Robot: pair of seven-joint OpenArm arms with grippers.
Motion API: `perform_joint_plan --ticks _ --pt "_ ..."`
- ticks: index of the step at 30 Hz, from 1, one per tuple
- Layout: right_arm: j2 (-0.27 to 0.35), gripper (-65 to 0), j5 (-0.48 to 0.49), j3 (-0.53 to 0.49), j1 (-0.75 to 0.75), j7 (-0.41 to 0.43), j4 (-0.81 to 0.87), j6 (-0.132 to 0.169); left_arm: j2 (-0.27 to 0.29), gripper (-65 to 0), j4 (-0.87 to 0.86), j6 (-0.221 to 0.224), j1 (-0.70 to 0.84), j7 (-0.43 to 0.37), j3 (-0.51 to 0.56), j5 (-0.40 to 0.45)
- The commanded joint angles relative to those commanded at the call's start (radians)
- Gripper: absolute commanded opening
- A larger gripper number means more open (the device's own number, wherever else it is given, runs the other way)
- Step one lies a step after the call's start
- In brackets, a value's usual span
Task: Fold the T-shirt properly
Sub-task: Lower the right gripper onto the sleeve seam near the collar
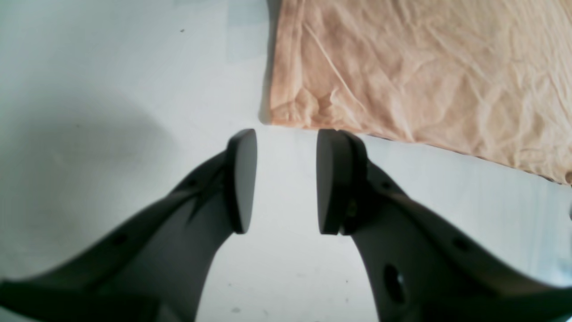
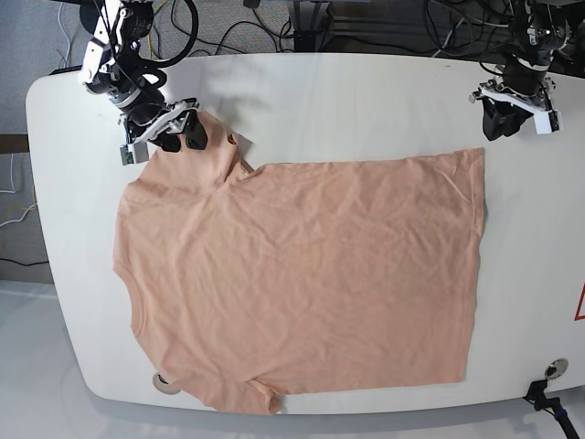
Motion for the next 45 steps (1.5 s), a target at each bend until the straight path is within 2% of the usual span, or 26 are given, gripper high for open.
perform_joint_plan --ticks 1,6,8,13,14,18,27,36,38,41,45 --pt "0.003 -30.1 0.000 0.003 0.001 0.011 -0.008 -0.008 0.001 -45.2 -0.001 -0.001 0.001 0.002 -0.002 -0.004" --pt "0.011 -30.1 -0.006 0.009 0.006 0.042 -0.038 -0.104 -0.001 -44.7 0.002 0.000 0.004 -0.001 0.000 -0.001" --pt "0.010 -30.2 -0.006 0.010 0.008 0.042 -0.047 -0.113 0.000 -44.7 0.000 -0.003 0.002 -0.004 0.001 -0.002" --pt "0.009 -31.5 -0.004 0.005 0.016 0.043 -0.063 -0.110 -0.001 -44.7 0.000 0.003 0.001 -0.007 0.002 -0.004" --pt "0.014 -30.0 -0.009 0.001 -0.005 0.010 -0.044 -0.109 0.018 -43.7 -0.027 0.001 -0.005 0.040 0.003 0.011" --pt "0.033 -30.0 -0.009 0.001 -0.003 -0.022 -0.044 -0.109 0.018 -43.7 -0.027 0.001 -0.009 0.072 0.000 0.011" --pt "0.034 -30.0 -0.001 0.001 -0.012 -0.024 -0.038 -0.109 0.018 -43.7 -0.024 0.001 -0.009 0.074 0.000 0.011" --pt "0.019 -30.0 0.002 0.004 -0.042 -0.073 0.172 -0.110 0.013 -43.7 -0.024 0.001 -0.011 0.074 -0.002 0.009" --pt "-0.021 -30.0 0.002 0.056 -0.045 -0.101 0.186 -0.110 0.013 -43.7 -0.024 0.001 -0.012 0.074 -0.002 0.009" --pt "-0.079 -30.0 0.002 0.184 -0.017 -0.233 0.188 -0.106 0.013 -43.7 -0.024 0.001 -0.012 0.074 -0.002 0.009" --pt "-0.138 -30.0 0.002 0.322 -0.008 -0.360 0.189 -0.103 0.013 -43.7 -0.024 0.001 -0.025 0.074 -0.002 0.009"
